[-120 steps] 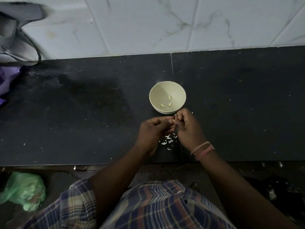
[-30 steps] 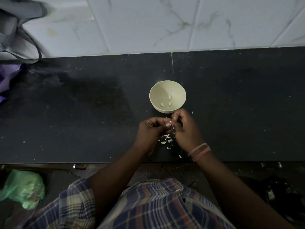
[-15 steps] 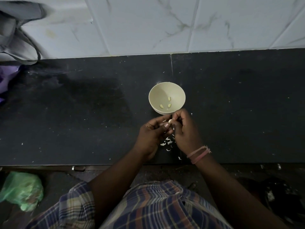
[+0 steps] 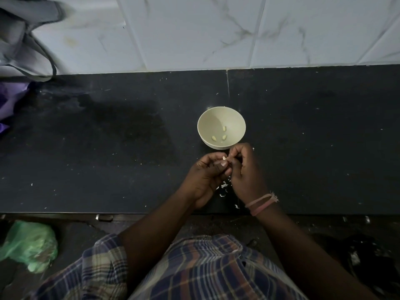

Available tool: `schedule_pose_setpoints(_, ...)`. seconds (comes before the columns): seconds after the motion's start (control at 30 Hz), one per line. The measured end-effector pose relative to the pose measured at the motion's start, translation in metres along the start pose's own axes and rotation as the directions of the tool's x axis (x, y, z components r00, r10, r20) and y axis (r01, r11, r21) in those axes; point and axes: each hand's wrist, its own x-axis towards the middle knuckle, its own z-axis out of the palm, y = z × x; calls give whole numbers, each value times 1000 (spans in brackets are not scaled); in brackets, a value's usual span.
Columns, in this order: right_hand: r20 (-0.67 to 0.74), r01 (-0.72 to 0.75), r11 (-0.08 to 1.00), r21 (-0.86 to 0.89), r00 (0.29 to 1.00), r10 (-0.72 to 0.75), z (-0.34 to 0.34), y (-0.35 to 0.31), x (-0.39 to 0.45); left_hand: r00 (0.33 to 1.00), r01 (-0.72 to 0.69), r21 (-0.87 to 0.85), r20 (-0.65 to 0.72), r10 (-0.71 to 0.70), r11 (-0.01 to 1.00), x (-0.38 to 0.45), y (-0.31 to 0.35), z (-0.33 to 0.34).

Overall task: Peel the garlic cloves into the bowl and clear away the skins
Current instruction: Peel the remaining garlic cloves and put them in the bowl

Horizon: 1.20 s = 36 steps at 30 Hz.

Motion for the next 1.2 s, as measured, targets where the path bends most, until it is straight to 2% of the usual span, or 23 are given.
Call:
schedule_pose_setpoints(0.13,21,4,1000,6,1000,-4,-2,-1,0,999,23,-28,-24,-24,999,0,0,0)
schedule_pose_setpoints(0.23,17,-17,997,72,1000,16,-2,-2,-2,998,25,-63,-58,-29,998,1,0,-1)
schedule_pose_setpoints(0.57,-27,-244,951,188,967,253,0,0,-3,988,14,-22,-152,-17,1000,-1,2,-4)
schedule_pose_setpoints(0.67,5,-246,958,148,969,248,3,-1,-3,986,10,-1,-165,-10,1000,-2,2,-7)
schedule_pose_setpoints(0.8,54,-288,936,201,958,283,6,-4,-3,991,-13,32,-136,18,999,-4,2,-6)
schedule_pose_setpoints(1.03,67,-293,940,173,956,285,4,-3,-4,989,-43,58,-136,51,997,-7,1,0)
schedule_pose_setpoints(1.2,113,-334,902,275,942,315,1,-4,-1,983,-89,67,-156,99,994,-9,2,2)
